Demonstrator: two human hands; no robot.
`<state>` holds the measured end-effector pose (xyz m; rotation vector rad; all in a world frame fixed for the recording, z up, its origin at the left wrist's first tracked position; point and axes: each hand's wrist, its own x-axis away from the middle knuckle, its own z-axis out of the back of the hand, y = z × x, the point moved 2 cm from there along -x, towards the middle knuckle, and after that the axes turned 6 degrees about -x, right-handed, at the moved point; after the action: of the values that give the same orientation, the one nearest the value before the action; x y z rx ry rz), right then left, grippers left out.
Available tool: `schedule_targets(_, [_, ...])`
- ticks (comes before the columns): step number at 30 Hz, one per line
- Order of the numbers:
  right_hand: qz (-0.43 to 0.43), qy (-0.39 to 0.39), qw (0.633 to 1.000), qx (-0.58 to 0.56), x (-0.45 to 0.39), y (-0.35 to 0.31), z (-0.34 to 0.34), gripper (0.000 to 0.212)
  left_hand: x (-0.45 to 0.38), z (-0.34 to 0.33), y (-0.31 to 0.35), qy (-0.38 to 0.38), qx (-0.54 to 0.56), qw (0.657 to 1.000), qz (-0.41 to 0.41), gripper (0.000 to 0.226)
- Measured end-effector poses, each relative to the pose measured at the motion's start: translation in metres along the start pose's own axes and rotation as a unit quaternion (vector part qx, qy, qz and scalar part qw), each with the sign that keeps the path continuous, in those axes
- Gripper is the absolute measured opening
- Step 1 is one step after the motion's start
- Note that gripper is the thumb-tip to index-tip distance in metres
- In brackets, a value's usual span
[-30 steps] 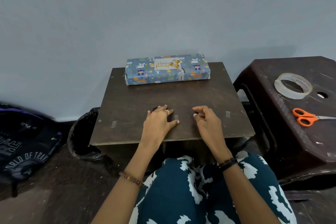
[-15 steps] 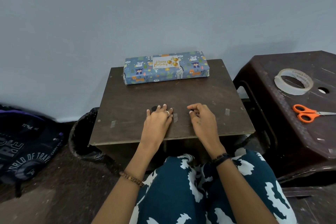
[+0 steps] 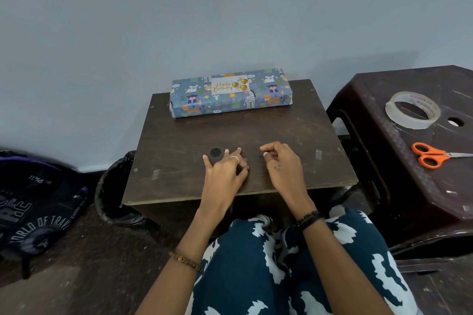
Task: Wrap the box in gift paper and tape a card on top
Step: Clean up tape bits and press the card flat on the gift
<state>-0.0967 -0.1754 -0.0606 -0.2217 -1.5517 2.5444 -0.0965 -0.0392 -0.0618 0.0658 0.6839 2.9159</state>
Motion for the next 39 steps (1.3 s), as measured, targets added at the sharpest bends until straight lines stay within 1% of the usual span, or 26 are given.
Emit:
schedule_targets(3, [-0.002, -0.005, 1.000, -0.002, -0.001, 0.000, 0.000, 0.018, 0.006, -0.002, 0.001, 0.039, -0.002, 0.999, -0.019, 0.011])
schedule_targets(6, [-0.010, -0.012, 1.000, -0.010, -0.003, -0.001, 0.001, 0.017, 0.007, 0.005, 0.006, 0.083, 0.062, 0.994, 0.016, 0.011])
schedule_targets(9, [-0.012, -0.015, 1.000, -0.010, -0.004, 0.000, 0.003, 0.017, 0.004, 0.007, 0.007, 0.079, 0.095, 0.992, 0.023, 0.012])
schedule_targets(12, [-0.013, -0.019, 1.000, -0.014, -0.004, 0.000, 0.004, 0.018, 0.005, 0.002, -0.001, 0.050, 0.057, 0.997, -0.008, 0.013])
schedule_targets(14, [-0.014, -0.020, 1.000, -0.013, -0.004, -0.001, 0.005, 0.018, 0.005, -0.001, -0.004, 0.041, 0.034, 0.998, -0.019, 0.018])
schedule_targets(18, [-0.016, -0.021, 1.000, -0.010, -0.004, -0.002, 0.004, 0.019, 0.003, -0.002, 0.001, 0.042, 0.024, 0.999, -0.014, 0.011])
schedule_targets(21, [-0.015, -0.022, 1.000, -0.008, -0.003, -0.003, 0.005, 0.019, 0.006, -0.005, 0.002, 0.040, -0.007, 0.999, -0.026, 0.014])
schedule_targets(24, [-0.015, -0.025, 1.000, -0.005, -0.004, -0.003, 0.005, 0.019, 0.007, -0.009, 0.002, 0.058, -0.028, 0.997, -0.035, 0.017])
schedule_targets(26, [-0.020, -0.025, 0.999, -0.006, -0.005, -0.003, 0.005, 0.019, 0.007, -0.008, 0.005, 0.084, -0.008, 0.996, -0.019, 0.014])
schedule_targets(28, [-0.024, -0.029, 0.999, -0.008, -0.005, -0.003, 0.005, 0.019, 0.005, -0.004, 0.009, 0.102, 0.031, 0.994, 0.015, 0.014])
schedule_targets(31, [-0.025, -0.032, 0.999, -0.008, -0.006, -0.003, 0.005, 0.019, 0.002, 0.002, 0.009, 0.116, 0.126, 0.982, 0.078, 0.012])
schedule_targets(33, [-0.025, -0.037, 0.999, -0.002, -0.006, -0.003, 0.006, 0.020, 0.001, 0.005, 0.008, 0.124, 0.176, 0.972, 0.096, 0.009])
schedule_targets(36, [-0.014, -0.033, 0.999, 0.030, -0.005, -0.006, 0.010, 0.023, 0.000, 0.005, 0.011, 0.105, 0.173, 0.976, 0.080, 0.010])
schedule_targets(39, [-0.013, 0.027, 0.995, 0.096, -0.007, -0.003, 0.031, 0.026, -0.002, -0.002, 0.029, 0.084, 0.182, 0.979, 0.038, 0.011])
